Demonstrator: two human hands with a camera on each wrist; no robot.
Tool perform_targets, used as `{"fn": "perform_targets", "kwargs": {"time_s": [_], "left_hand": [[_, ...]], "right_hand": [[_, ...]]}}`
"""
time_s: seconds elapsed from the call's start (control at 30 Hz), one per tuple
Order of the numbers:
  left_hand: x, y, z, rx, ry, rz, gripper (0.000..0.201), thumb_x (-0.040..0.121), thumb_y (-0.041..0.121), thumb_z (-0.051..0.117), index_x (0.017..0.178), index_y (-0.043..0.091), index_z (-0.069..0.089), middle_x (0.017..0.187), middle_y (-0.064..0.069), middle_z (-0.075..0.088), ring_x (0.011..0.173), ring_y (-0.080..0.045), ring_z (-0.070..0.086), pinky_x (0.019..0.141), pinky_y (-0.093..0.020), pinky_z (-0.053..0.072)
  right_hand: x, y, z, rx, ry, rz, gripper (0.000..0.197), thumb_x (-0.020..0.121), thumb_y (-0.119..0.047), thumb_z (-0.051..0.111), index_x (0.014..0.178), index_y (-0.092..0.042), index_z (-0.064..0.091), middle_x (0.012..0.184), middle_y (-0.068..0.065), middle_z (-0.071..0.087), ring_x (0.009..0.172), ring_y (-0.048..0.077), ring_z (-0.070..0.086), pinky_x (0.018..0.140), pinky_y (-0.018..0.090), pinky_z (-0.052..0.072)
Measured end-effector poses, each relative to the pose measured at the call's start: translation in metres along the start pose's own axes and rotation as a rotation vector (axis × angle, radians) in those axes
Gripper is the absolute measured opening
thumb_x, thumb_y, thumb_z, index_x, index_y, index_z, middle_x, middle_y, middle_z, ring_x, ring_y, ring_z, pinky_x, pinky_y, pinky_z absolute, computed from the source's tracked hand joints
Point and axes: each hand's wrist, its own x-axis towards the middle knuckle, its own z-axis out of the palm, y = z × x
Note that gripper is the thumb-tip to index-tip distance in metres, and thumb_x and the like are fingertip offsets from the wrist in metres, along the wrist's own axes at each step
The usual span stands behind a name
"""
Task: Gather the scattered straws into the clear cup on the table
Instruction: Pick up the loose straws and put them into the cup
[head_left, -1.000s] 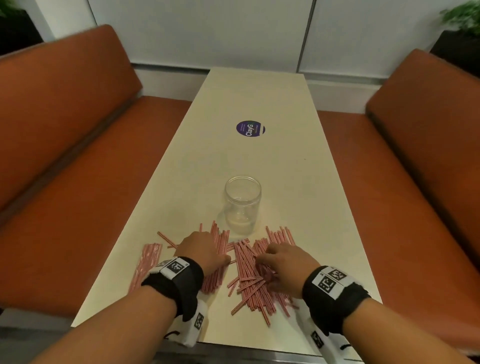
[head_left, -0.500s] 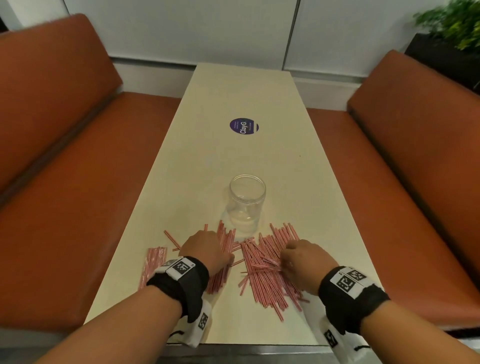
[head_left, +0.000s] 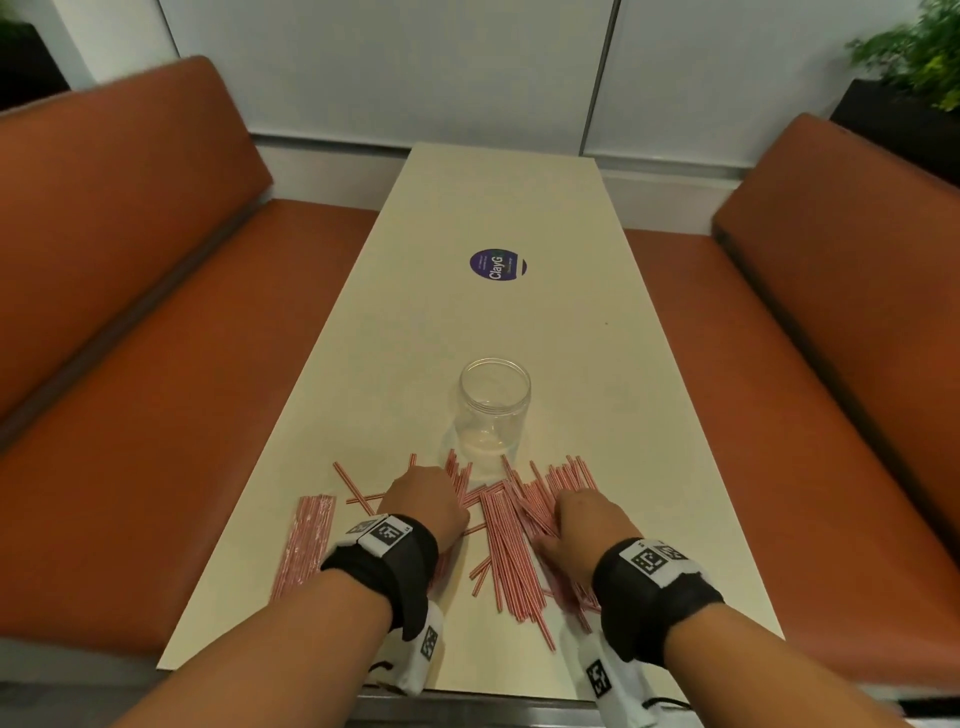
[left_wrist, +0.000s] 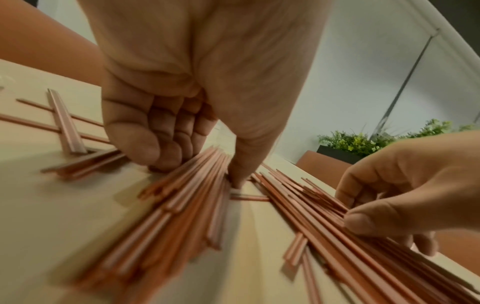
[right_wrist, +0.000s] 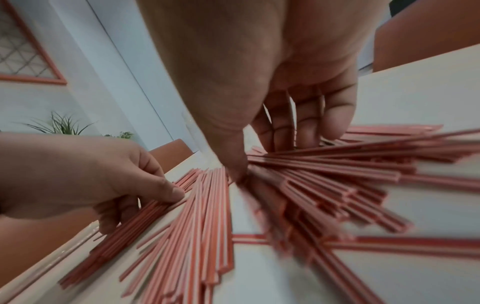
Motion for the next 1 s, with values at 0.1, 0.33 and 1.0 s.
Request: {"fn": "perform_targets", "kwargs": {"time_s": [0.1,0.33,1.0], "left_hand": [[0.001,0.002,0.003,-0.002,-0.009,0.002,0.014,0.086,0.023,0.056,0.081,0.011,0.060,0.079,-0.003,0.059,0.069,-0.020,0.057,0.058,-0.025,0.043],[-0.001,0.002,0.004,-0.003,-0.011,0.002,0.018,0.087,0.015,0.051,0.092,0.006,0.066,0.093,-0.009,0.068,0.085,-0.024,0.067,0.066,-0.027,0.048],[0.013,-0.016,-0.002,-0.340,0.107,-0.104,0.024,0.099,0.018,0.041,0.111,0.002,0.055,0.107,-0.011,0.061,0.091,-0.025,0.059,0.070,-0.026,0.043]], "right_hand": [[0.002,0.000,0.002,0.051,0.036,0.029,0.042,0.085,-0.050,0.057,0.110,-0.017,0.056,0.109,0.003,0.059,0.096,0.019,0.060,0.084,0.029,0.051],[0.007,-0.002,0.001,0.066,0.031,0.077,0.028,0.091,-0.033,0.054,0.109,-0.013,0.058,0.105,0.004,0.064,0.091,0.020,0.062,0.084,0.031,0.053],[0.019,-0.001,-0.019,0.189,-0.053,0.196,0.030,0.095,-0.009,0.044,0.124,-0.002,0.049,0.119,0.014,0.061,0.106,0.028,0.062,0.088,0.032,0.051]]}}
